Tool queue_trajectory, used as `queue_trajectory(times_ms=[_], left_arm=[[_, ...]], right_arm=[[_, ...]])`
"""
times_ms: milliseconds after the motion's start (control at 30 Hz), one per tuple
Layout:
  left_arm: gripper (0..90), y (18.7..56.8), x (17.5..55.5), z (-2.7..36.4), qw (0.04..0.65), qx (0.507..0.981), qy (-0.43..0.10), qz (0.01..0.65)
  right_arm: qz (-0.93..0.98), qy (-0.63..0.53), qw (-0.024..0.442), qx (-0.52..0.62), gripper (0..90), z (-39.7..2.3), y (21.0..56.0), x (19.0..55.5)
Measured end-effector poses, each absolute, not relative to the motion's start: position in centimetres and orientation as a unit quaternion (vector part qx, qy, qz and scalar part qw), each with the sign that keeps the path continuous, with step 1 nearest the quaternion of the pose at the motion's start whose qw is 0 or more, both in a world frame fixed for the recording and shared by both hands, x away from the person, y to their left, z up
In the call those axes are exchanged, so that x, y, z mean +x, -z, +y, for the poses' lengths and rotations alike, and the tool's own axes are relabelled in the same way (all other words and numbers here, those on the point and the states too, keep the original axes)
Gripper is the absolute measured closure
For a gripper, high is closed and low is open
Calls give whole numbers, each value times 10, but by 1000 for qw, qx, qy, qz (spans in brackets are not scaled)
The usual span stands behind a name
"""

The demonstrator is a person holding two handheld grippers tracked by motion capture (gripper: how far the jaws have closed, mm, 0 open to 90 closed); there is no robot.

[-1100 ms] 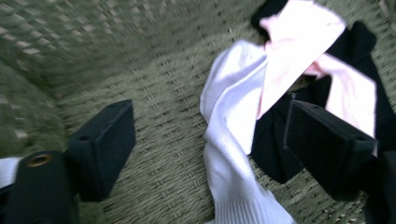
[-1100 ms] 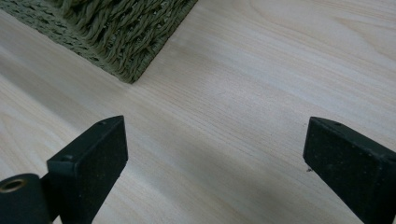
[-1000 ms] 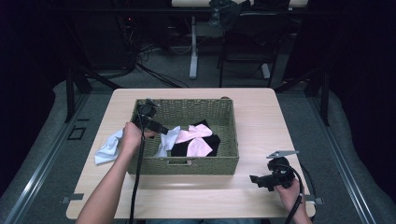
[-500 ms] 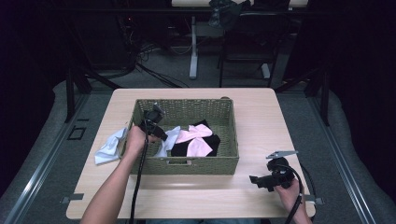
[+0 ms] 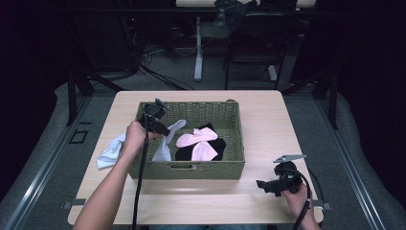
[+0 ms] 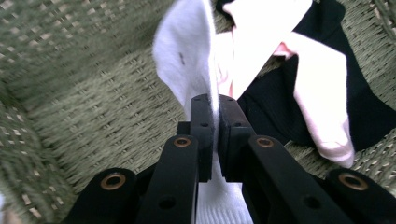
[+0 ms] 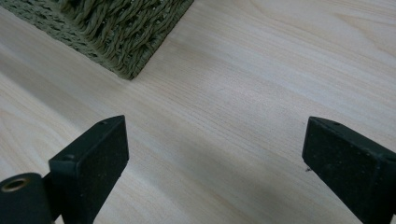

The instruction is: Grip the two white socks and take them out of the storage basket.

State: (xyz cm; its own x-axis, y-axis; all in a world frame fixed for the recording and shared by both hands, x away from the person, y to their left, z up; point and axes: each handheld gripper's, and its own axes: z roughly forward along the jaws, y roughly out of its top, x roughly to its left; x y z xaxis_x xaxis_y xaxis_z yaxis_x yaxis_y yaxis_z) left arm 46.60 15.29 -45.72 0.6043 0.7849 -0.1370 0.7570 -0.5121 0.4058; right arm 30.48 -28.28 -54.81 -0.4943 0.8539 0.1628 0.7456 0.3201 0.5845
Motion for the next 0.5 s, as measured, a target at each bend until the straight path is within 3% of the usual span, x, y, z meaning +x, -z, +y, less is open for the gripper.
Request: queue_trajectory(times_ms=[500], left_arm=[[863, 418, 466, 151, 224, 875, -60, 425]], right_arm=[[806, -305, 86, 500, 66, -285, 548, 305]])
